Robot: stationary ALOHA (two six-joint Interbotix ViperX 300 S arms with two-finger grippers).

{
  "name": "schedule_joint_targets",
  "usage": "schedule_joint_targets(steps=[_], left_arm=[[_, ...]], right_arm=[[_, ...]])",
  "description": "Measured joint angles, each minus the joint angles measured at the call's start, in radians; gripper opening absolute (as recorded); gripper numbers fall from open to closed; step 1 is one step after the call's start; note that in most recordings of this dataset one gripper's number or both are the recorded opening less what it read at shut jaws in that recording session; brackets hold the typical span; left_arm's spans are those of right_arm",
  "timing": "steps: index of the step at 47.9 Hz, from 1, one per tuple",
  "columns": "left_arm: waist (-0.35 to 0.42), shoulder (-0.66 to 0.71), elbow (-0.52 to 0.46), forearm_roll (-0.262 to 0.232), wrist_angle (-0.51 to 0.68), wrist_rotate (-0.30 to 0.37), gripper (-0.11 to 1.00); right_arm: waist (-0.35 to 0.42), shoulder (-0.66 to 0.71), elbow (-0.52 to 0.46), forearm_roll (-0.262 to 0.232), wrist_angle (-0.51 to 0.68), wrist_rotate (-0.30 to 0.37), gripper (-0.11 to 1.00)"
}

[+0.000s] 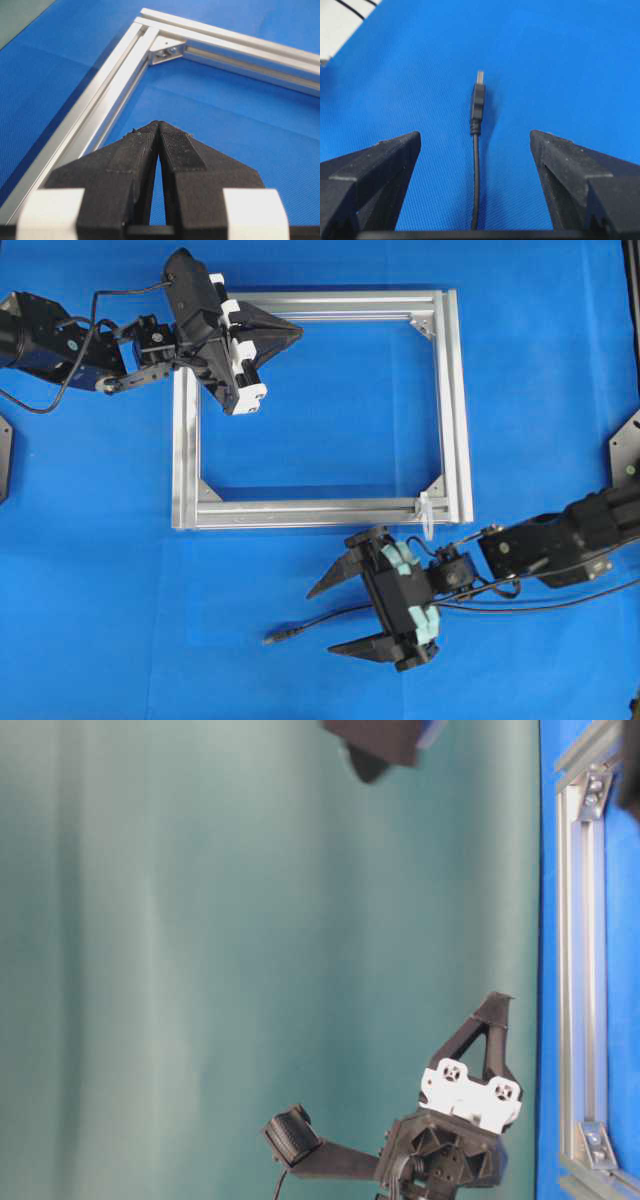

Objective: Insert the wire through the string loop located on the right side.
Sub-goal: 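Move the right gripper down toward the black USB cable end, then grasp the black USB cable near its plug with the right gripper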

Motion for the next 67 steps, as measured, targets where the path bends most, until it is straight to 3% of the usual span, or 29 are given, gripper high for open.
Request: schedule_joint_targets(steps=[14, 19, 23, 32, 36, 67], left_arm=[[0.0, 0.0, -0.002, 0.0, 0.003, -0.002, 0.0], [0.0, 0.0, -0.002, 0.0, 0.002, 0.0, 0.0], [0.0, 0.0, 0.0, 0.0, 0.003, 0.0, 0.0], [0.0, 0.0, -0.002, -0.002, 0.003, 0.0, 0.0], [-0.002, 0.0, 0.0, 0.0, 0.003, 0.0, 0.0], [0.0, 0.0, -0.002, 0.0, 0.003, 0.0, 0.0]], right_arm=[[0.003, 0.061, -0.031, 0.035, 0.0, 0.0, 0.77], [0.002, 0.061, -0.031, 0.035, 0.0, 0.0, 0.71], [0.003, 0.061, -0.032, 0.037, 0.002, 0.0, 0.57], [0.003, 0.067, -0.034, 0.037, 0.015, -0.005, 0.09], [0.003, 0.067, -0.034, 0.034, 0.015, -0.009, -0.02], [0.003, 0.038, -0.028, 0.032, 0.046, -0.009, -0.03]])
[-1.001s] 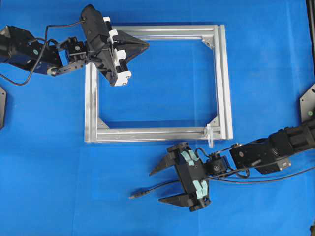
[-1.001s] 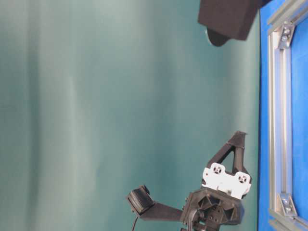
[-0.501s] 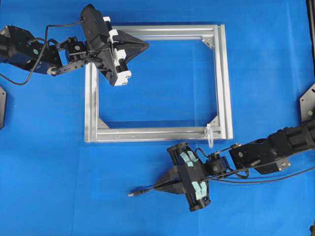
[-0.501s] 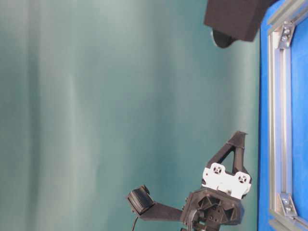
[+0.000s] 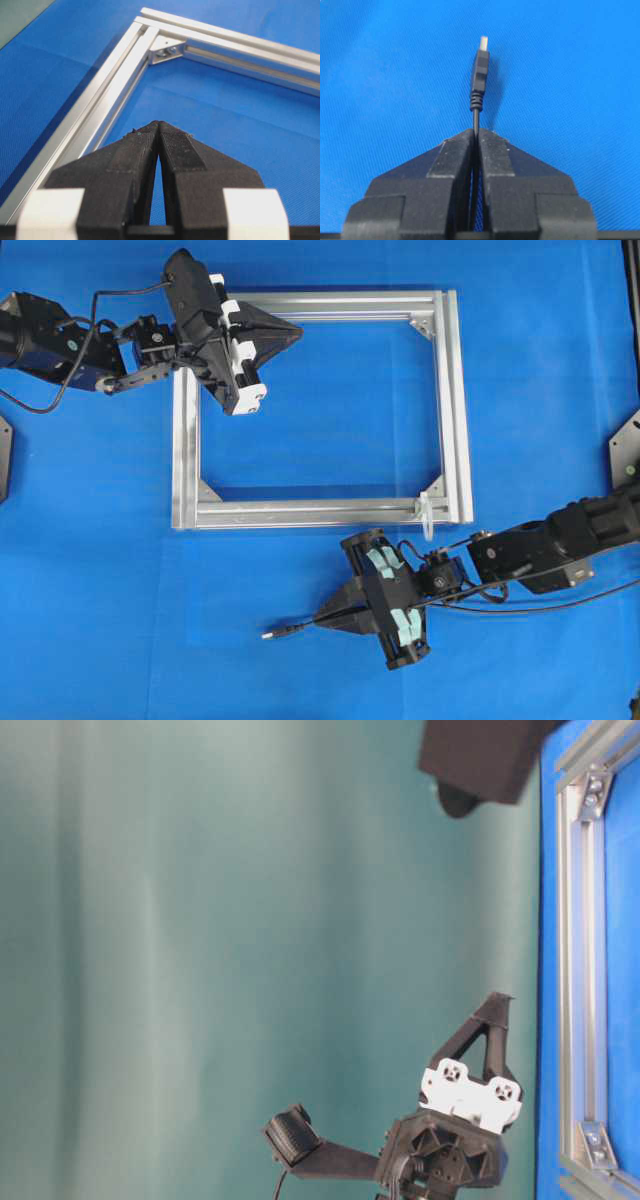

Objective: Insert the wire through the string loop located on the right side.
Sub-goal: 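Grasp the black USB cable near its plug with the right gripper, then lift the cable and carry it right toward the white zip-tie loop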

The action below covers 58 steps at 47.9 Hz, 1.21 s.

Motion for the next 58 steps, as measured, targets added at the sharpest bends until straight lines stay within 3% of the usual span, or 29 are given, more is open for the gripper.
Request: schedule_joint_targets(steps=[21, 58], left_arm=[[0.0, 0.0, 0.0, 0.0, 0.0, 0.0, 0.0], [0.0, 0.0, 0.002, 0.0, 0.0, 0.0, 0.0]], right_arm=[[-0.005, -0.183, 0.002, -0.002, 0.209, -0.025, -0.03], [-0.005, -0.186, 0.002, -0.002, 0.216, -0.026, -0.03]])
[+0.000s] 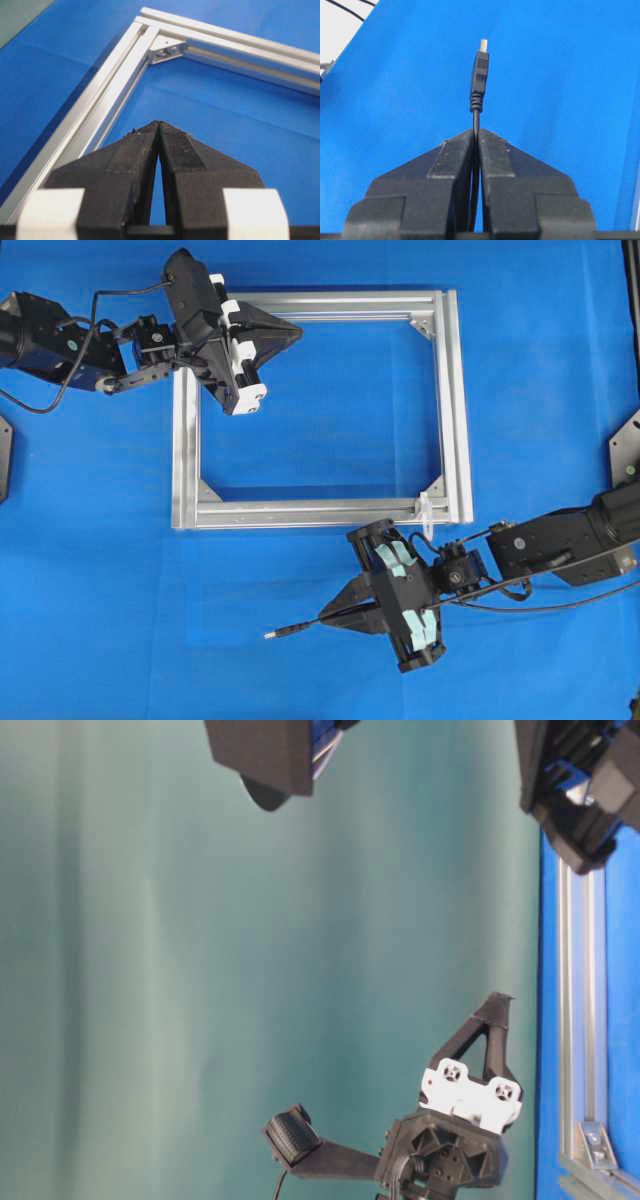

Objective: Insert the wire through the string loop located on the right side.
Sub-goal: 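Lift the cable and carry it right toward the white zip-tie loop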

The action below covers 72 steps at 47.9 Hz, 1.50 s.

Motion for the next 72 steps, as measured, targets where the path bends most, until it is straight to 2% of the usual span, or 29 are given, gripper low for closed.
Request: schedule_joint_targets(steps=[49, 60, 72], left_arm=[[0.0, 0.0, -0.002, 0.0, 0.002, 0.003, 0.0], [0.0, 0.0, 0.0, 0.0, 0.0, 0.006, 0.0], [0.0, 0.0, 0.0, 0.0, 0.0, 0.006, 0.0]], right_arm=[[0.0, -0.003, 0.005, 0.0, 0.002, 0.0, -0.03], [0.006, -0.107, 0.114, 0.002, 0.003, 0.0, -0.03], [0.015, -0.295, 0.325, 0.012, 0.005, 0.006, -0.03]])
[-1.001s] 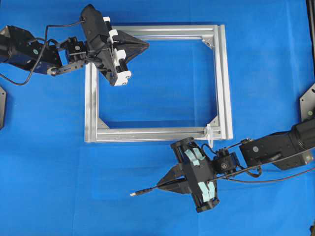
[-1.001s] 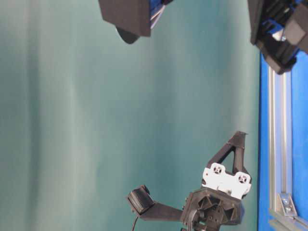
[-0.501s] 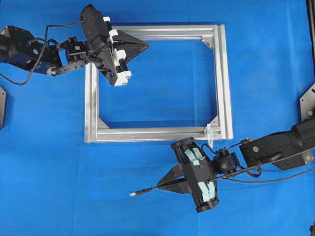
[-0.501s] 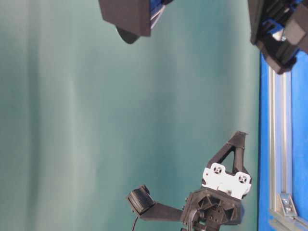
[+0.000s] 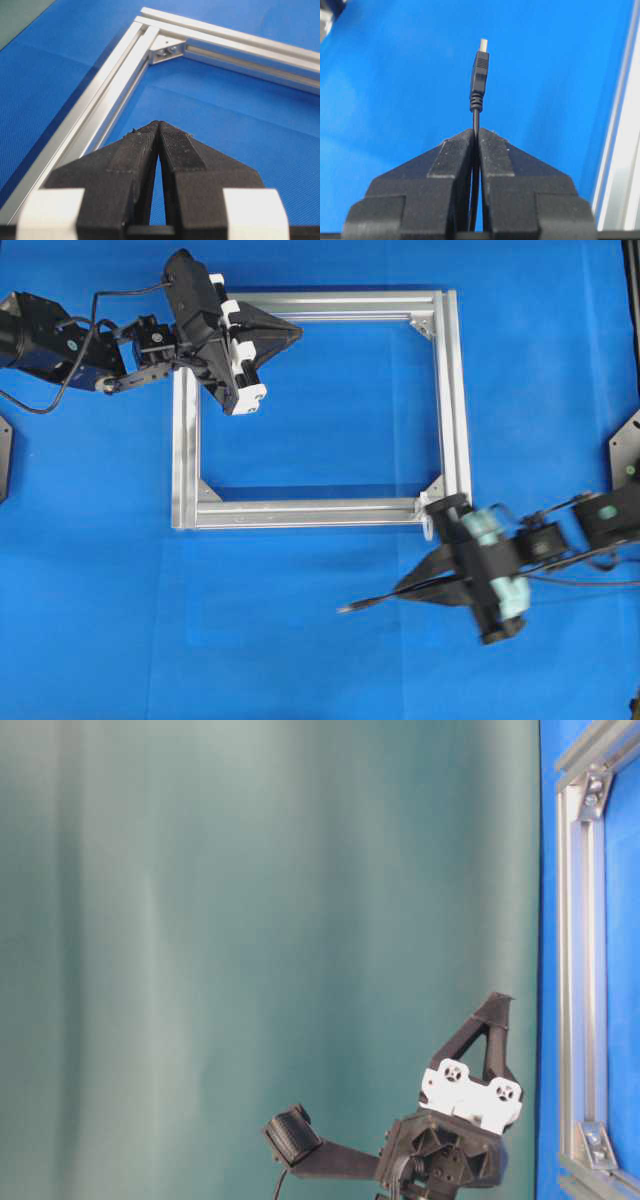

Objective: Insert the wire through the string loop located on the right side.
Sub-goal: 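Lift the cable and carry it right toward the white zip-tie loop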

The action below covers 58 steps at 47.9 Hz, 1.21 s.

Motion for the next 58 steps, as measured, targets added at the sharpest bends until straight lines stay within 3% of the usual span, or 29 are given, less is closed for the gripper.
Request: schedule_joint_targets(steps=[14, 31, 47, 58], left_arm=[[0.0, 0.0, -0.002, 0.0, 0.0, 0.003, 0.0], [0.002, 0.0, 0.0, 0.002, 0.0, 0.003, 0.0], [0.002, 0.0, 0.0, 0.0, 0.0, 0.003, 0.0], [0.002, 0.0, -0.002, 0.002, 0.0, 0.003, 0.0]], right_arm=[[0.002, -0.287, 0.222, 0.002, 0.092, 0.0, -0.03], [0.002, -0.583, 0.321, 0.003, 0.357, 0.0, -0.03], [-0.044, -0.588, 0.351, 0.002, 0.314, 0.0, -0.03], [-0.161, -0.568, 0.353, 0.0, 0.29, 0.0, -0.03]])
